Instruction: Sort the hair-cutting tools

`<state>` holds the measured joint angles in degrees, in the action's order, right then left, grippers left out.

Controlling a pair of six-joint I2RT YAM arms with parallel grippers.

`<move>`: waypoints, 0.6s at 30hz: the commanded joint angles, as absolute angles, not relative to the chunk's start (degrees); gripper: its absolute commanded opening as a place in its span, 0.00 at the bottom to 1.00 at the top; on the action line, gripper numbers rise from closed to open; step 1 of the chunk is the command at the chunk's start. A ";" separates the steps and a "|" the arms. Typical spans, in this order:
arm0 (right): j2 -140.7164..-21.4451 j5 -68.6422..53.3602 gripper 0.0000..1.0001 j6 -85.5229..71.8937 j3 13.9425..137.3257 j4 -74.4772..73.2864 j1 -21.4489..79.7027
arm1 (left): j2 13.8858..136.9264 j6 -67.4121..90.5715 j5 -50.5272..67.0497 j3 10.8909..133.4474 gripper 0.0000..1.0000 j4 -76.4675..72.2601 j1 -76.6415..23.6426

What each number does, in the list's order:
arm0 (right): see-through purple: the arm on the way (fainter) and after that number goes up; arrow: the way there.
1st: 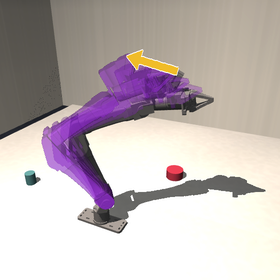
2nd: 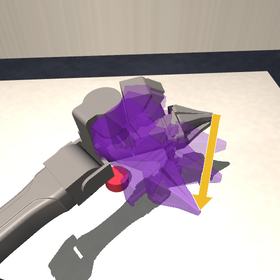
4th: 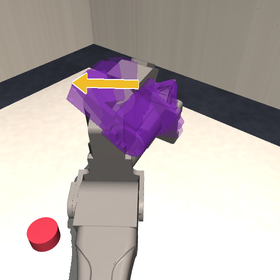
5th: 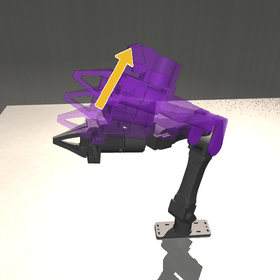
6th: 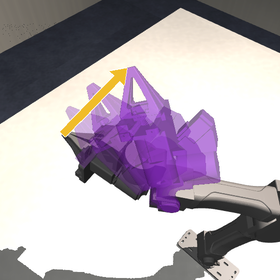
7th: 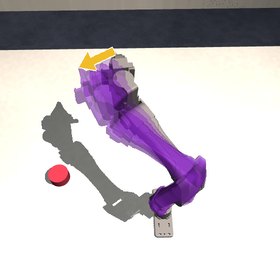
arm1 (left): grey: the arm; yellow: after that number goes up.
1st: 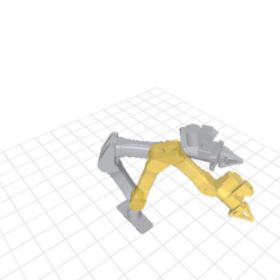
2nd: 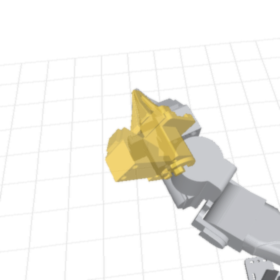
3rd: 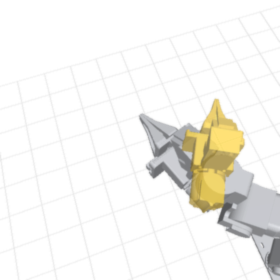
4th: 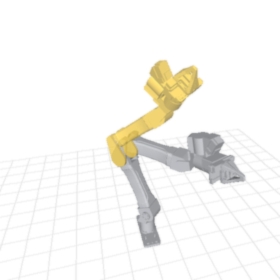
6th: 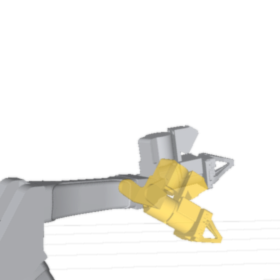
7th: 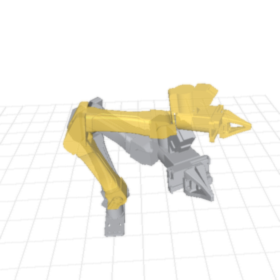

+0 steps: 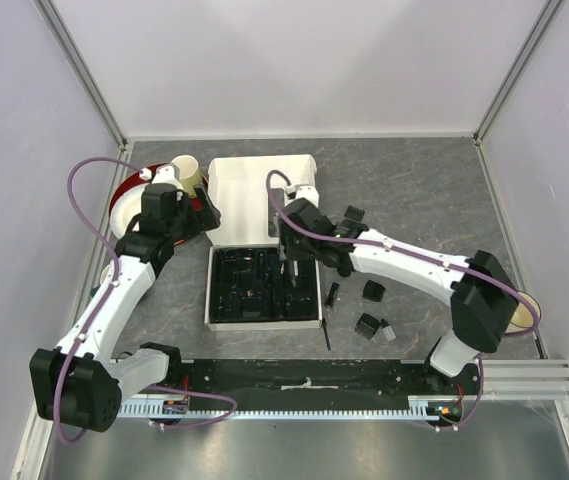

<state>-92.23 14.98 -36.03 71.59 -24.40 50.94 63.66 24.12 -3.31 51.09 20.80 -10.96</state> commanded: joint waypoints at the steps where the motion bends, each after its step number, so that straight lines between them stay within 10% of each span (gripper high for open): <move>1: -94.56 21.70 0.27 -41.38 76.64 -19.25 54.49 | 59.69 26.37 -3.35 49.31 0.97 22.76 -10.81; 18: -100.46 27.51 0.27 -57.03 78.14 -28.74 61.26 | 54.84 27.69 10.20 38.67 0.96 18.37 -11.07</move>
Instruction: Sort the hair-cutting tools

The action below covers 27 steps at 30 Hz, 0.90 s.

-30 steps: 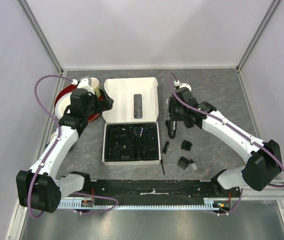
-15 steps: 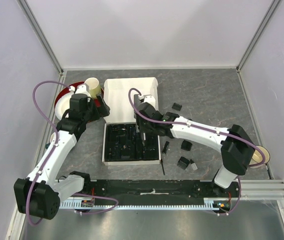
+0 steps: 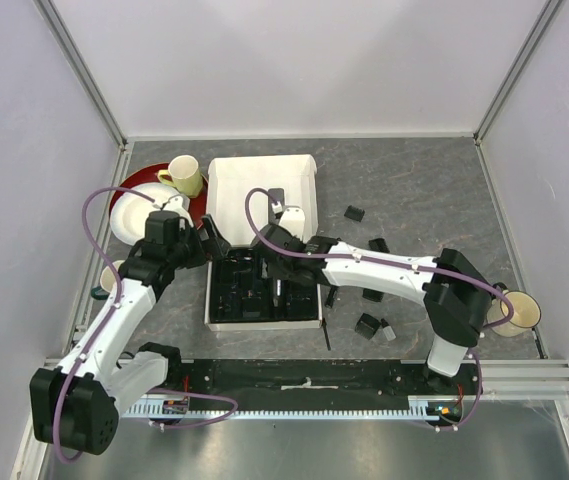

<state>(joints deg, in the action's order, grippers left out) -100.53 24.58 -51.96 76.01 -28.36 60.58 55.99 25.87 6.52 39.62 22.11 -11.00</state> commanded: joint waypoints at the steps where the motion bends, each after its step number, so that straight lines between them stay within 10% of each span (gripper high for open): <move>1: -100.81 27.34 0.27 -57.21 78.05 -29.18 61.17 | 54.84 27.51 9.93 38.76 0.96 18.28 -11.16; 17: -106.43 28.39 0.30 -59.33 81.30 -33.66 63.01 | 53.17 26.54 7.12 38.76 0.96 19.34 -11.86; 27: -109.68 27.69 0.50 -59.15 86.82 -40.06 63.11 | 53.44 26.28 6.59 38.94 0.96 19.25 -12.13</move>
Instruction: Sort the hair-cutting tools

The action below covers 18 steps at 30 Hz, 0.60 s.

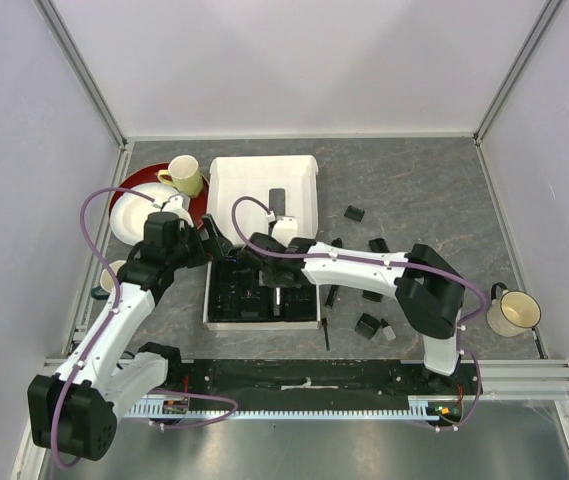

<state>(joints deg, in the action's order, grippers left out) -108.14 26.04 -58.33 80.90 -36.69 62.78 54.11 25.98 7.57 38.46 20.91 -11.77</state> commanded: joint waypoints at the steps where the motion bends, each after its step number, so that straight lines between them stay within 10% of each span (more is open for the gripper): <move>1: -110.21 27.69 0.52 -59.06 87.53 -40.69 63.28 | 53.52 26.37 6.42 39.02 0.96 19.25 -12.22; 11: -109.95 28.82 0.64 -59.59 88.68 -42.71 63.54 | 53.61 26.19 5.89 38.94 0.96 19.25 -12.39; 18: -109.07 29.88 0.46 -59.50 87.63 -42.63 63.72 | 53.70 26.37 4.49 39.02 0.96 19.77 -12.48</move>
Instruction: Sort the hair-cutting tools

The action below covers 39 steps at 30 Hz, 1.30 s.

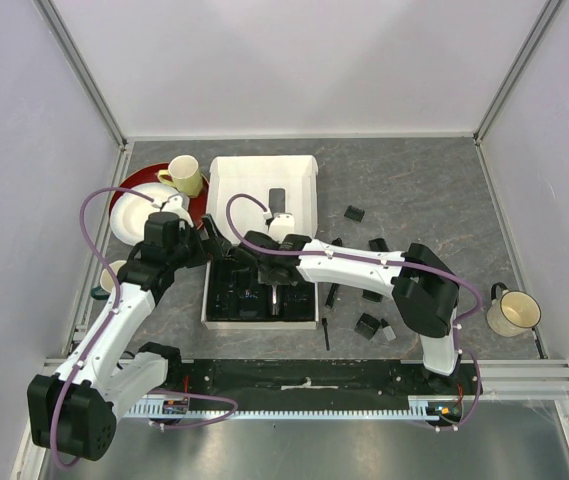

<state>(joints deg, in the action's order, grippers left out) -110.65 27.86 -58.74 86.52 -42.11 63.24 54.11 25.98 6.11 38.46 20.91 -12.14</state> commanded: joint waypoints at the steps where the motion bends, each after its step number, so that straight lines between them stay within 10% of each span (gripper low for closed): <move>1: -109.42 29.88 0.44 -59.33 87.71 -42.63 63.63 | 53.70 26.45 3.96 39.02 0.96 20.12 -12.48; 22: -109.42 21.80 0.34 -52.65 84.81 -42.28 62.14 | 54.32 27.60 3.16 38.58 0.96 21.27 -12.66; 39: -100.03 26.02 0.58 -51.07 85.79 -43.16 54.15 | 62.05 31.64 1.67 40.60 0.95 29.96 -12.66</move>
